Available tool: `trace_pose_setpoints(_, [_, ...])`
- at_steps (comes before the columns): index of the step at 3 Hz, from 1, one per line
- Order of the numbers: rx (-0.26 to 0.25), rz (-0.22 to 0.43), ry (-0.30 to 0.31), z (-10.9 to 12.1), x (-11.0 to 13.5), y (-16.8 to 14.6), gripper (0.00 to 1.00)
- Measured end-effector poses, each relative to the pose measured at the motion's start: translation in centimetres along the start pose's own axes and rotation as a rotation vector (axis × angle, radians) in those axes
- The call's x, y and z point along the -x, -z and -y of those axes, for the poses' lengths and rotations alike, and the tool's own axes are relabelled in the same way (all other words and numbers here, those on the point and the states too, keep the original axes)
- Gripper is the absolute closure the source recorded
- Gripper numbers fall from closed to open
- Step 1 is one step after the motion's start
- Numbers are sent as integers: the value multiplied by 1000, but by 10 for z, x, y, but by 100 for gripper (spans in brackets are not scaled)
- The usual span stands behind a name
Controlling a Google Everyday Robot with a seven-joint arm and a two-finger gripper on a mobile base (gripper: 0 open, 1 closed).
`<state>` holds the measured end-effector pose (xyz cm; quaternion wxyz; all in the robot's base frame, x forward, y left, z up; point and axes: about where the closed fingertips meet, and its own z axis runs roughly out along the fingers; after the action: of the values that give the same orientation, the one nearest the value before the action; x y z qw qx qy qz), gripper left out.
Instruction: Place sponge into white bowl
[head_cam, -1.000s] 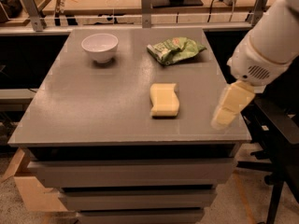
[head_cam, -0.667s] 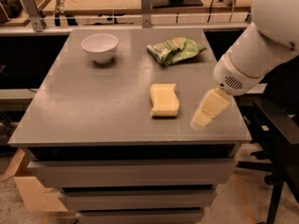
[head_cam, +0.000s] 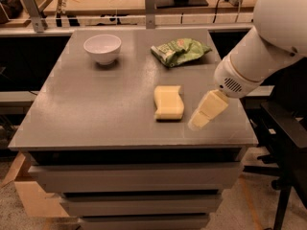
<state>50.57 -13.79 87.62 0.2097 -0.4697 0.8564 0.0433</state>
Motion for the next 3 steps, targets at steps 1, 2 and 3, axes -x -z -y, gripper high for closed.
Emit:
trace_pose_setpoints(1, [39,44,-7,-15,19,-15,0])
trace_pose_setpoints(2, [64,73,16,-34,40,-23,0])
trace_pose_setpoints(3, [72,62,30,-45,52,-40,0])
